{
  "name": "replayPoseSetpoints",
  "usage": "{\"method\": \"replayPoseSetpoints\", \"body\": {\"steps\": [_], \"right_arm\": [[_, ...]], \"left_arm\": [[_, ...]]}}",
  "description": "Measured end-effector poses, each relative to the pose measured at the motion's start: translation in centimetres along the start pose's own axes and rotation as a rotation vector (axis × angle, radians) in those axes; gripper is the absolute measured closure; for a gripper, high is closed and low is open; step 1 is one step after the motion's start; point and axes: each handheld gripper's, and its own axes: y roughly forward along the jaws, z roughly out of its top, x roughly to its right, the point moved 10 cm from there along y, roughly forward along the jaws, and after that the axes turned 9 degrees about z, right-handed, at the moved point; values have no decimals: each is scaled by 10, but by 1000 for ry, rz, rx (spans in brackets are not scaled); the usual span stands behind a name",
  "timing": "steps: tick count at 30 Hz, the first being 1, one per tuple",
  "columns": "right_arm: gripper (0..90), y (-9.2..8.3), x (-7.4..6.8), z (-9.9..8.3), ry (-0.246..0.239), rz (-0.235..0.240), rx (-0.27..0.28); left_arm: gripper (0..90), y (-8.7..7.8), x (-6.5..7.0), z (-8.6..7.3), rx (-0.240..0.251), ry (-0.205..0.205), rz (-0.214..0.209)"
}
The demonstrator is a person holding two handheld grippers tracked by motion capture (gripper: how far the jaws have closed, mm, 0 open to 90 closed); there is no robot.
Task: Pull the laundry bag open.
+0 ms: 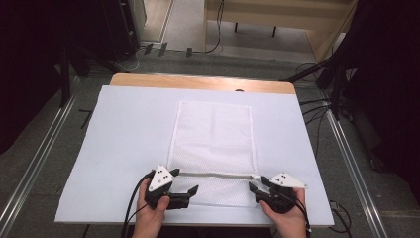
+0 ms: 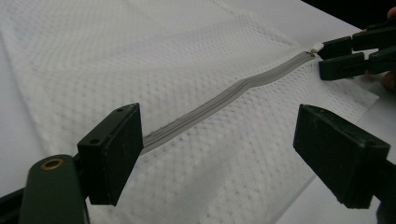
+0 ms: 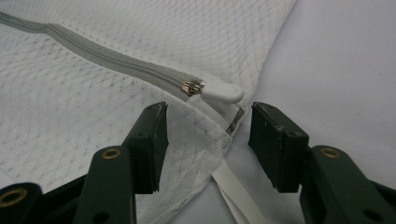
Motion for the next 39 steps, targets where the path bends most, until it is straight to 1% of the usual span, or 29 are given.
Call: {"method": "replayPoseSetpoints", "body": {"steps": [2,3,4,5,6,7,8,9,10,11,12,13,14,15,16,17,18,19,20,21,22,23,24,27,30,32,34,35,39], "right_arm": [[561,1,-1,-1,-23,-35,-2],[608,1,0,-1,-32,-69,-2],[645,1,1,-1,-31,-75,-1],[703,0,2,-1,-25,-81,-1],[703,-1,3,-1,-19,-83,-1],[804,-1,4,-1,-25,-82,-2],[850,-2,4,-1,-28,-75,-4],[871,-2,3,-1,-31,-59,-12],[877,-2,2,-1,-34,-49,-18],[877,-2,2,-1,-34,-49,-18],[880,-2,2,0,-32,-40,-21],[882,-3,1,2,-19,-20,-6],[883,-4,0,2,-17,-13,1],[883,-4,0,2,-17,-13,1],[883,-7,-1,5,-33,-11,17],[883,-7,-1,5,-33,-11,17],[883,-8,-2,8,-40,-8,28],[883,-11,-5,11,-52,-5,45],[883,-12,-6,12,-57,-3,53],[883,-12,-6,12,-57,-3,53],[883,-13,-8,14,-62,1,57],[883,-14,-10,15,-67,4,65],[883,-15,-12,16,-71,6,70],[883,-16,-16,18,-81,11,81],[883,-19,-20,22,-91,20,100],[884,-21,-23,26,-98,28,115],[884,-22,-26,27,-101,35,123],[885,-25,-31,30,-110,50,139],[885,-25,-36,32,-128,57,149]], "left_arm": [[161,5,9,3,-4,5,-23],[161,9,15,6,-12,9,-35],[161,13,20,8,-16,6,-50],[161,16,24,11,-19,4,-62],[161,16,24,11,-19,4,-62],[161,22,34,17,-21,-16,-106],[161,25,39,21,-16,-28,-134],[185,28,42,24,-16,-34,-136],[265,33,44,27,-27,-32,-109],[343,33,44,27,-27,-32,-109],[343,38,45,30,-38,-30,-80],[408,45,53,34,-56,-33,-92],[469,48,58,35,-62,-23,-114],[486,48,58,35,-62,-23,-114],[516,54,66,38,-80,-8,-116],[547,54,66,38,-80,-8,-116],[547,57,71,39,-88,-7,-132],[577,60,75,40,-98,-2,-141],[599,66,81,43,-104,0,-142],[616,66,81,43,-104,0,-142],[616,68,83,45,-105,-9,-149],[653,71,88,48,-107,-20,-168],[666,72,91,49,-107,-16,-178],[712,74,99,48,-117,10,-180],[765,78,102,45,-130,23,-177],[795,80,101,44,-143,23,-165],[817,82,100,43,-148,24,-165],[824,83,100,42,-153,21,-164],[796,83,101,40,-160,29,-172]]}}
